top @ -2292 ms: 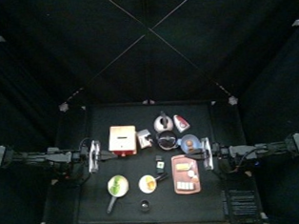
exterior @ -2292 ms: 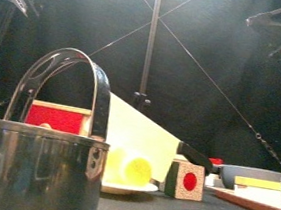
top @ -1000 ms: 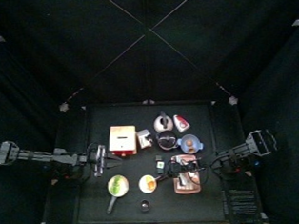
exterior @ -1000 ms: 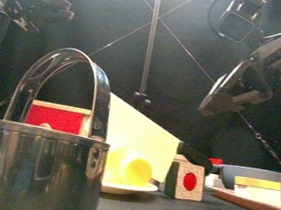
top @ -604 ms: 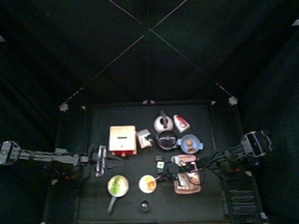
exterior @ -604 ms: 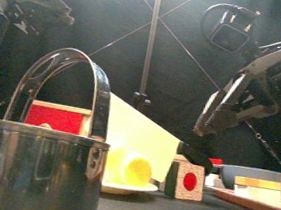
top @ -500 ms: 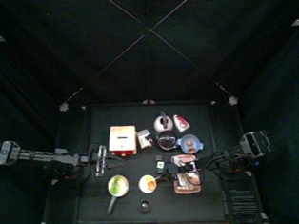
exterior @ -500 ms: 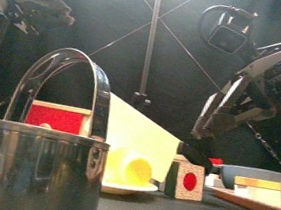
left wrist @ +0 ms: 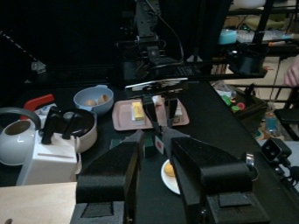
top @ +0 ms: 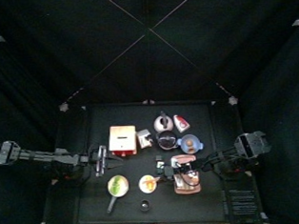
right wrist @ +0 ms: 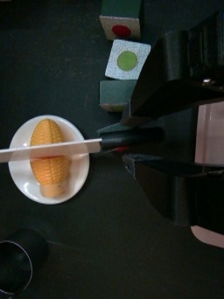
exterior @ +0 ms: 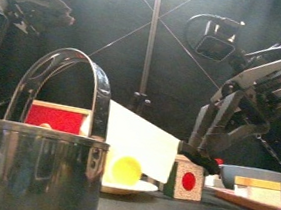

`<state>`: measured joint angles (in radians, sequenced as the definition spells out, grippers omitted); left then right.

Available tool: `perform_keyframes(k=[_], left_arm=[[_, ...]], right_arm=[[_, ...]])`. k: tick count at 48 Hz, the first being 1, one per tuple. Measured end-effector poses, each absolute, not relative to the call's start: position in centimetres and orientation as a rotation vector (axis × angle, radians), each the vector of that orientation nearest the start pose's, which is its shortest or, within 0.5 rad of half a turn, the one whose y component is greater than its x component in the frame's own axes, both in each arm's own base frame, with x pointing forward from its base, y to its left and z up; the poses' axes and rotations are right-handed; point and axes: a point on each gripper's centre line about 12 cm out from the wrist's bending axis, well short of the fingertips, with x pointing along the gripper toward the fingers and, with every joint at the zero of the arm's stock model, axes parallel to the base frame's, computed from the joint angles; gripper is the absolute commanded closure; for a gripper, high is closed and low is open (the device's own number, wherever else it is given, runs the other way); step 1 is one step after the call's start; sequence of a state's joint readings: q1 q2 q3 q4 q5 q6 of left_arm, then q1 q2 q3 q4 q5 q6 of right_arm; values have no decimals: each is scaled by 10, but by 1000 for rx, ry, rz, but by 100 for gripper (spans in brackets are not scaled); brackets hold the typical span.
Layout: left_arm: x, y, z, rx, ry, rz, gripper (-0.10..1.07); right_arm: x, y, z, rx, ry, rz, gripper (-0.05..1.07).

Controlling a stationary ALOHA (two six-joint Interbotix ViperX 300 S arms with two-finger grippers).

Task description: Regrasp cleaver with other hand

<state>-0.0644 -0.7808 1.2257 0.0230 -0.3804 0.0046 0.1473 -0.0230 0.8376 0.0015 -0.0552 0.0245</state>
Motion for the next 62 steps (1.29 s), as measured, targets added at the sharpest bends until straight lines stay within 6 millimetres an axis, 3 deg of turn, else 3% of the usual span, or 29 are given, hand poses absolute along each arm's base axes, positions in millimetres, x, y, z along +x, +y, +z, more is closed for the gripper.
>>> perform_keyframes(k=[29, 47, 62], left_arm=[[219, -14, 245, 28, 64, -69, 29], [219, -14, 245, 28, 65, -71, 29], [219, -14, 245, 28, 65, -71, 29]], right_arm=[[344, 47, 127, -28, 767, 120, 31], [345, 46, 126, -27, 777, 116, 50], [353, 47, 134, -20, 778, 114, 51]])
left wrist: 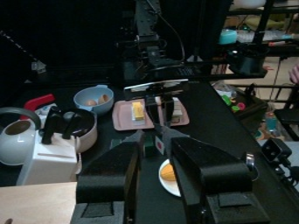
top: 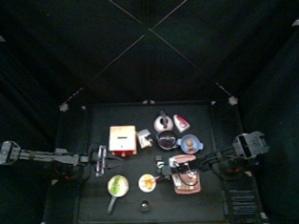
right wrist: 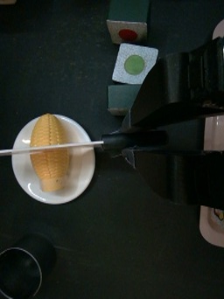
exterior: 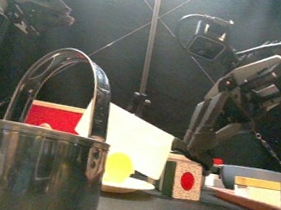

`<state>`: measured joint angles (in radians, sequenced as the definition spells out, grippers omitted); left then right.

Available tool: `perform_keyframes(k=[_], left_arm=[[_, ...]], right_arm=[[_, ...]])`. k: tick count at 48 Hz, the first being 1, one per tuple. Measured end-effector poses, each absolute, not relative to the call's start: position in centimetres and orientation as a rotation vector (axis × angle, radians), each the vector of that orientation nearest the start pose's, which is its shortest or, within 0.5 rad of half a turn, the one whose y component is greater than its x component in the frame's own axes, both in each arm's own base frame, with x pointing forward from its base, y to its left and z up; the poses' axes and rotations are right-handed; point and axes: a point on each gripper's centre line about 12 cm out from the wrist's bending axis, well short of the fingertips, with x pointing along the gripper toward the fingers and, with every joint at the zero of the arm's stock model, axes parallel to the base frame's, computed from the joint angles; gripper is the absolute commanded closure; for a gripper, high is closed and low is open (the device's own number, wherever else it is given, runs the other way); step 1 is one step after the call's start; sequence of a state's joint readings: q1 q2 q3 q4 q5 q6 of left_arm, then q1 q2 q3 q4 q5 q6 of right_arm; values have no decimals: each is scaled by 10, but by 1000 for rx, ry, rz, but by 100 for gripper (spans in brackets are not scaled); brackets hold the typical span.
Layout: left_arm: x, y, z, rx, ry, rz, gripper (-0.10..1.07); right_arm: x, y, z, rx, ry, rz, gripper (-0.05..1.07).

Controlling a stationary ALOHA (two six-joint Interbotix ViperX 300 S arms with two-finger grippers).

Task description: Regrasp cleaver with other hand

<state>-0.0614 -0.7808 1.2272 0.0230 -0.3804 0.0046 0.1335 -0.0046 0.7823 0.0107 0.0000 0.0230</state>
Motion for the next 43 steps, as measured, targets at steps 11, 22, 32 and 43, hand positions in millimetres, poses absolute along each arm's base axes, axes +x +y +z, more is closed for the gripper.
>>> perform_keyframes(k=[11, 22, 32, 43], left_arm=[[219, -14, 244, 22, 67, -70, 29], [225, -22, 234, -1, 117, -95, 29], [244, -36, 220, -36, 203, -129, 29], [262, -43, 215, -109, 253, -116, 29]], right_arm=[[362, 48, 143, -22, 846, 111, 52], [367, 49, 147, -26, 872, 112, 52], [367, 49, 147, -26, 872, 112, 52], [368, 50, 149, -24, 855, 114, 52]])
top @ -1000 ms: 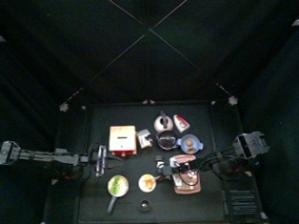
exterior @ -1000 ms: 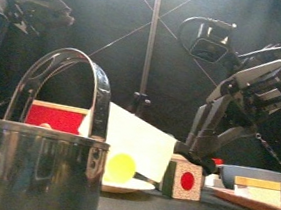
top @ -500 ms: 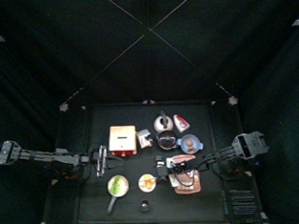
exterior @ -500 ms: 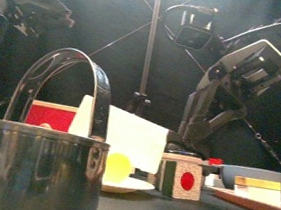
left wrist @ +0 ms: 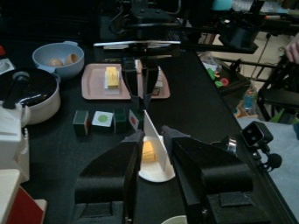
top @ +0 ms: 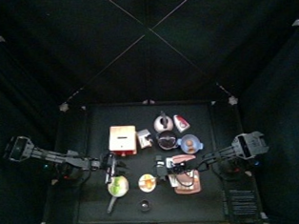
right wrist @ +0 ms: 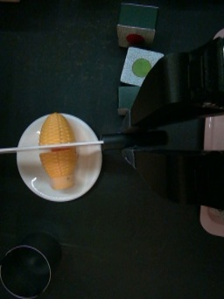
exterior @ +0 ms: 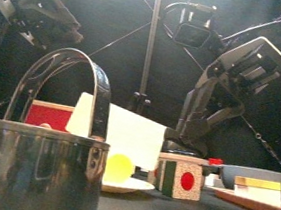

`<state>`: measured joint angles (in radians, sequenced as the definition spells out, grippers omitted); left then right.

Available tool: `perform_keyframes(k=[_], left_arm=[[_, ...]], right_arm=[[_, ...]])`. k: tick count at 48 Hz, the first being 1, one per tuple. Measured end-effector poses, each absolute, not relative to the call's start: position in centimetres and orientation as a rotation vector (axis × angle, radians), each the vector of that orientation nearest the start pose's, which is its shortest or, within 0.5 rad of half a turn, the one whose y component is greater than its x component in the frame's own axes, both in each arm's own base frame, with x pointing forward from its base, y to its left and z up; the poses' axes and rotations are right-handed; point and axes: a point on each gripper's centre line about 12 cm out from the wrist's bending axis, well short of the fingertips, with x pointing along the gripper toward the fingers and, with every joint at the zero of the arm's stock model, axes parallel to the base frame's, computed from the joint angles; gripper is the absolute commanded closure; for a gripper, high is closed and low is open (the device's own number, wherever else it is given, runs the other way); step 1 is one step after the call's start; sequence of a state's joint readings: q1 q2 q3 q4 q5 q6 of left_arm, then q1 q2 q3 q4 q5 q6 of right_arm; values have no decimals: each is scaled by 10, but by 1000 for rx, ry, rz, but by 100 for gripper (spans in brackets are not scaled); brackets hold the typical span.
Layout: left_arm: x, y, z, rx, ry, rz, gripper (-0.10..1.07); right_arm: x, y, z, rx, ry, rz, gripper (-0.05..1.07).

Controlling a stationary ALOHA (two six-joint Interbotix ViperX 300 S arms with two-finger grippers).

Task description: Regrasp cleaver with other hand

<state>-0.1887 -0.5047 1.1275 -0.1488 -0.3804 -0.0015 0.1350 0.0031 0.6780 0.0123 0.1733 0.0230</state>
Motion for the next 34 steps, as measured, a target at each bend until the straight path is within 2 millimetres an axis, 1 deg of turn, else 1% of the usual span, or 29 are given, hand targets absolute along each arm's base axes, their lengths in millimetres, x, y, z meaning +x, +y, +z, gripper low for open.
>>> perform_keyframes(k=[8, 18, 34], left_arm=[[270, -47, 213, -149, 272, -106, 29], [273, -59, 211, -172, 286, -131, 29], [285, -66, 191, -221, 358, -105, 28]], right_arm=[[369, 50, 149, -23, 841, 114, 52], [371, 50, 151, -21, 825, 113, 52], [372, 50, 151, -20, 823, 113, 52]])
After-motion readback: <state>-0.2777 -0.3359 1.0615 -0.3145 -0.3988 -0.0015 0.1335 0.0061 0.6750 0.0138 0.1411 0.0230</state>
